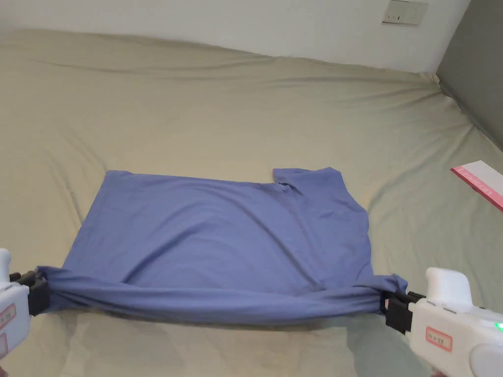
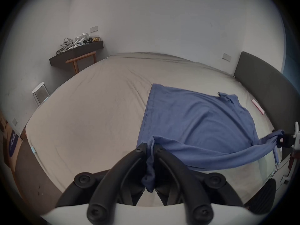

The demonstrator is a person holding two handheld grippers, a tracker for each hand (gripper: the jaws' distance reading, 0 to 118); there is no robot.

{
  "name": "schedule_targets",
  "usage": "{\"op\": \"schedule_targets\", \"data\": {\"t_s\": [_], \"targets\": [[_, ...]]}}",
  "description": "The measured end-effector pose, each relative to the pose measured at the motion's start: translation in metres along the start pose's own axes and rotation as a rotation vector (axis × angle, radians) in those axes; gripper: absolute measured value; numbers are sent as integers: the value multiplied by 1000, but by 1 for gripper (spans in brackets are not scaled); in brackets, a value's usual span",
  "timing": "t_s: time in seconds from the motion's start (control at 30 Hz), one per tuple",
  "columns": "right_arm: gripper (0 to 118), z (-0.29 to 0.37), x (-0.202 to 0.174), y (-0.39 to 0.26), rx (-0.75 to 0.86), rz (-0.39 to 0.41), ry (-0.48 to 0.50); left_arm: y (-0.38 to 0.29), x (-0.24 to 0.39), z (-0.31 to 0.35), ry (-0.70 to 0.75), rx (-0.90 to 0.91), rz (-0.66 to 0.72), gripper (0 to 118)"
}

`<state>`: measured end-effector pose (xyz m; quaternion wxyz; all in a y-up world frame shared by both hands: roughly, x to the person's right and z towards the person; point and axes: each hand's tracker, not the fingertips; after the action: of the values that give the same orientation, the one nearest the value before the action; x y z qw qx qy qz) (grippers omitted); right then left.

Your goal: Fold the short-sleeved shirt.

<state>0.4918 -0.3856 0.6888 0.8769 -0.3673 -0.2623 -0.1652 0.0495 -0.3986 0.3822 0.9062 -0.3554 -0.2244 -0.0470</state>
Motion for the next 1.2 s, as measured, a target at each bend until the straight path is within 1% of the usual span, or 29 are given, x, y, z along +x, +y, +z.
{"op": "schedule_targets", "data": {"t_s": [0.13,0.33,0.5,0.57,0.7,0.73,0.77,0.8,0.83,0.87,0.93,0.97,1.0,1.03,1.1,1.2], "targets": [[13,-30,-4,24,0,-21,-38,19,3,-24,-5,11,40,6],[13,-95,0,51,-49,-40,-84,32,13,-74,11,-31,27,6],[13,-144,-5,59,-101,-29,-127,35,17,-120,35,-89,19,6],[13,-164,-6,58,-139,-14,-155,34,20,-138,46,-119,2,6],[14,-189,-4,54,-199,-30,-182,33,27,-170,62,-181,-59,6],[21,-192,-4,53,-210,-33,-183,32,28,-177,63,-196,-67,7],[32,-195,-4,53,-216,-28,-180,30,30,-182,62,-198,-66,8],[53,-195,-6,54,-214,-21,-188,29,31,-183,62,-194,-66,18],[87,-193,-7,56,-191,-9,-198,30,33,-182,45,-168,-73,44],[101,-189,-7,59,-165,20,-227,34,35,-180,32,-161,-114,74],[103,-180,-5,68,-145,29,-235,42,37,-174,49,-169,-151,92],[103,-168,-4,75,-88,25,-215,47,37,-165,41,-145,-148,100],[103,-154,1,83,-49,23,-199,53,38,-155,28,-90,-138,114],[103,-140,-1,92,-1,31,-185,62,41,-140,13,-28,-122,117],[103,-108,-12,108,116,67,-185,80,46,-111,-14,40,-102,116],[103,-40,-43,129,308,152,-165,110,63,-54,-55,215,-121,116]]}}
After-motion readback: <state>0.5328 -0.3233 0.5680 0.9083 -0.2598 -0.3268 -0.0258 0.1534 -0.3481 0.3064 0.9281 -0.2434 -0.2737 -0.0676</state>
